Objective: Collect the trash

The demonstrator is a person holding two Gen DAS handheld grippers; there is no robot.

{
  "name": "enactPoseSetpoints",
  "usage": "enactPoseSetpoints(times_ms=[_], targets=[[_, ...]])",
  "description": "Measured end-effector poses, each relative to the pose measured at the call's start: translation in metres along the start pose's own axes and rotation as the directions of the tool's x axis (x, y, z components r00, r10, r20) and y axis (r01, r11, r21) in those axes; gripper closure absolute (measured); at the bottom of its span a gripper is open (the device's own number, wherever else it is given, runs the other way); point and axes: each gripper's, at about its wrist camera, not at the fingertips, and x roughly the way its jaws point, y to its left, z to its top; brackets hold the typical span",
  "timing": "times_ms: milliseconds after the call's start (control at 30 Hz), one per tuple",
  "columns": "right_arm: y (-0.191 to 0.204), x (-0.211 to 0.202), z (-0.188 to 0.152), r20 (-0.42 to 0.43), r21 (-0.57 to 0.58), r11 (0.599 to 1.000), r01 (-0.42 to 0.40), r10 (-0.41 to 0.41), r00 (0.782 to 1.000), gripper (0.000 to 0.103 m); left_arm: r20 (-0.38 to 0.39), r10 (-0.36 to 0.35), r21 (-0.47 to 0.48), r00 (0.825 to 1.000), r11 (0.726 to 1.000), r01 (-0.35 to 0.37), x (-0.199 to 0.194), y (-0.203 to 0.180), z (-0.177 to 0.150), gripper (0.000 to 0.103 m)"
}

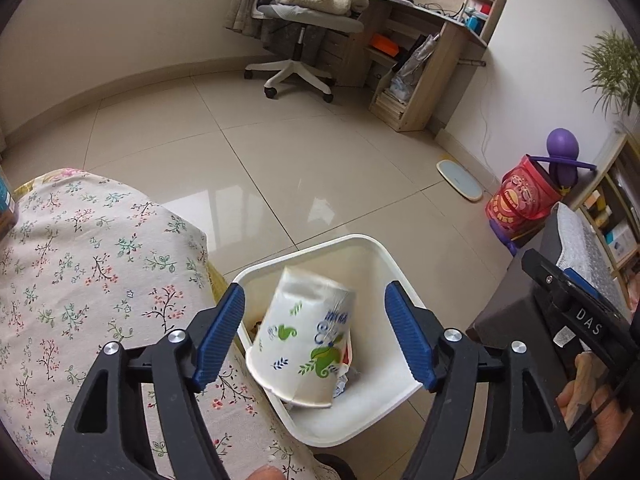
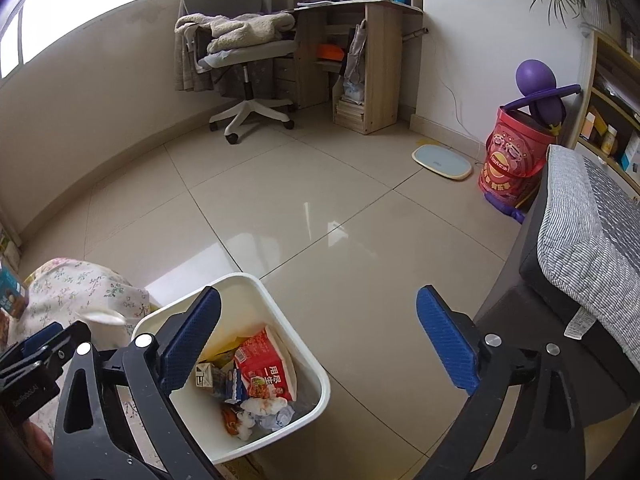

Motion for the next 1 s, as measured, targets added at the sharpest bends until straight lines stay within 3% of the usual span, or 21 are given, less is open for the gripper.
enactPoseSetpoints(times_ms=[233,333,500,600,733,800,933,1000], targets=[[0.027,-0.020,-0.001,0.060,-0.051,0.998,-0.026,0.029,0.998,0.007,0.063,0.084,0.012,0.994,0.996,-0.084,-0.029,0.020,-0.005,0.021],[0.048,-0.034,-0.005,0.078,-0.070,0.997,-0.039,0.045,0.996,0.007,0.119,0.139,0.011,0.983,0.990,-0.141,-0.052,0.035,-0.009,0.016],[0.086,-0.065,-0.018,0.122,-0.118,0.991,-0.063,0.077,0.990,0.007,0.230,0.245,-0.026,0.942,0.969,-0.246,-0.098,0.065,-0.019,0.009],[0.110,-0.085,-0.032,0.165,-0.156,0.986,-0.062,0.088,0.982,0.007,0.282,0.328,-0.079,0.901,0.944,-0.319,-0.123,0.087,-0.029,0.007],[0.135,-0.103,-0.049,0.168,-0.175,0.975,-0.134,0.163,0.972,0.007,0.294,0.430,-0.132,0.854,0.903,-0.409,-0.147,0.117,-0.044,0.007],[0.146,-0.111,-0.056,0.184,-0.183,0.971,-0.156,0.190,0.964,0.007,0.282,0.461,-0.160,0.841,0.887,-0.433,-0.155,0.130,-0.052,0.007],[0.171,-0.117,-0.069,0.196,-0.230,0.957,-0.174,0.221,0.955,0.007,0.256,0.474,-0.218,0.843,0.878,-0.427,-0.169,0.157,-0.072,0.007],[0.182,-0.114,-0.076,0.178,-0.248,0.949,-0.193,0.240,0.954,0.007,0.256,0.489,-0.238,0.834,0.868,-0.436,-0.173,0.167,-0.081,0.007]])
